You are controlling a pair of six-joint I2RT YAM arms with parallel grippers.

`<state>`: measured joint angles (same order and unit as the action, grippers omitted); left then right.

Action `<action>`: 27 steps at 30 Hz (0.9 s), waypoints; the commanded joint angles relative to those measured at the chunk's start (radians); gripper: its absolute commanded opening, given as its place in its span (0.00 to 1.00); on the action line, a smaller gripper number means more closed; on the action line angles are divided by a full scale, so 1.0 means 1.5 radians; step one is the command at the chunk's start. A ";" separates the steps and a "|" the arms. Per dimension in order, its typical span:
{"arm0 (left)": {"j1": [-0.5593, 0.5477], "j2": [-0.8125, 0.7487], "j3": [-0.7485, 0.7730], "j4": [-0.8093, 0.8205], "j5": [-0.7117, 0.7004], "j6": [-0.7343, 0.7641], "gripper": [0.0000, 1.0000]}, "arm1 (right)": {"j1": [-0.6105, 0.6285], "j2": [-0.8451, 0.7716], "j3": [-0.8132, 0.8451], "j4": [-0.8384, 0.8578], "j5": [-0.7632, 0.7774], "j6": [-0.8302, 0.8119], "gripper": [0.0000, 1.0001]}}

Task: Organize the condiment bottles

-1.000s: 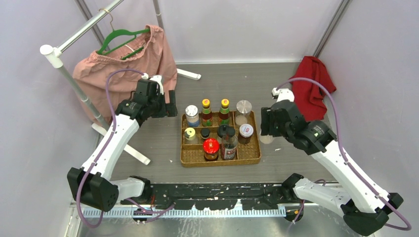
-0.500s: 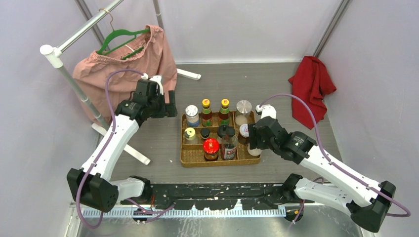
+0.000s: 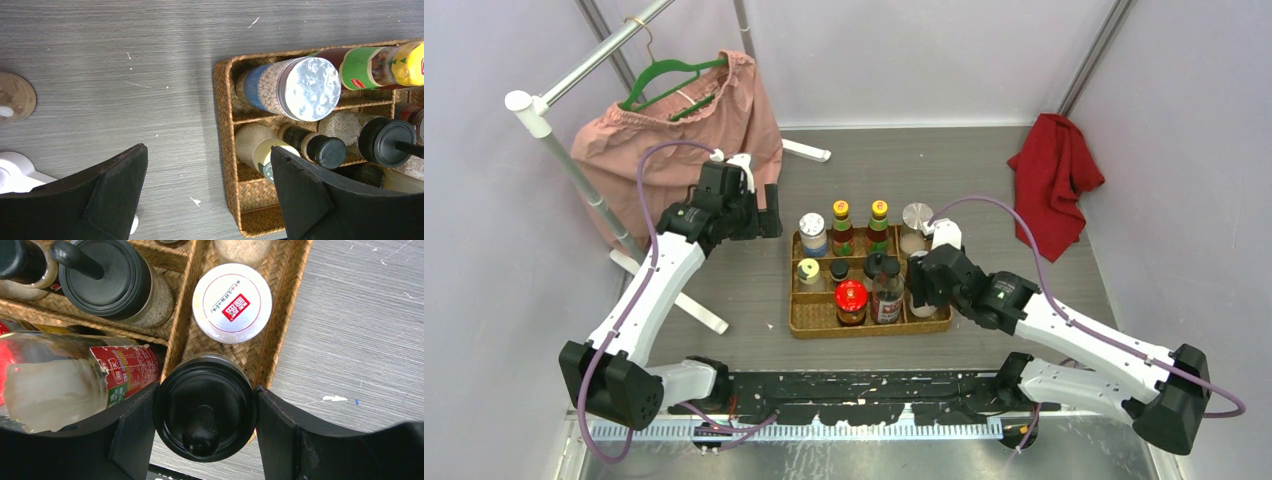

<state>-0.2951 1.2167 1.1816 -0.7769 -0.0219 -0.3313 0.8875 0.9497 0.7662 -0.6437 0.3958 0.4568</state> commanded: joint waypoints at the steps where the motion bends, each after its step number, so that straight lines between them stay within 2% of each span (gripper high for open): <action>1: 0.000 -0.017 0.024 0.002 -0.003 0.008 0.93 | 0.009 0.005 -0.005 0.065 0.026 0.014 0.53; 9: 0.000 -0.013 0.024 0.003 -0.004 0.009 0.93 | 0.011 0.010 -0.051 0.098 0.018 0.027 0.55; 21: 0.000 0.003 0.037 -0.027 -0.050 -0.006 0.95 | 0.020 -0.009 -0.001 0.034 0.037 0.014 0.92; 27: 0.000 -0.012 0.052 -0.083 -0.166 -0.088 1.00 | 0.019 -0.039 0.053 -0.023 0.042 -0.008 0.93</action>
<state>-0.2951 1.2198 1.1961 -0.8337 -0.1375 -0.3691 0.9108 0.9379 0.7578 -0.6319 0.4252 0.4702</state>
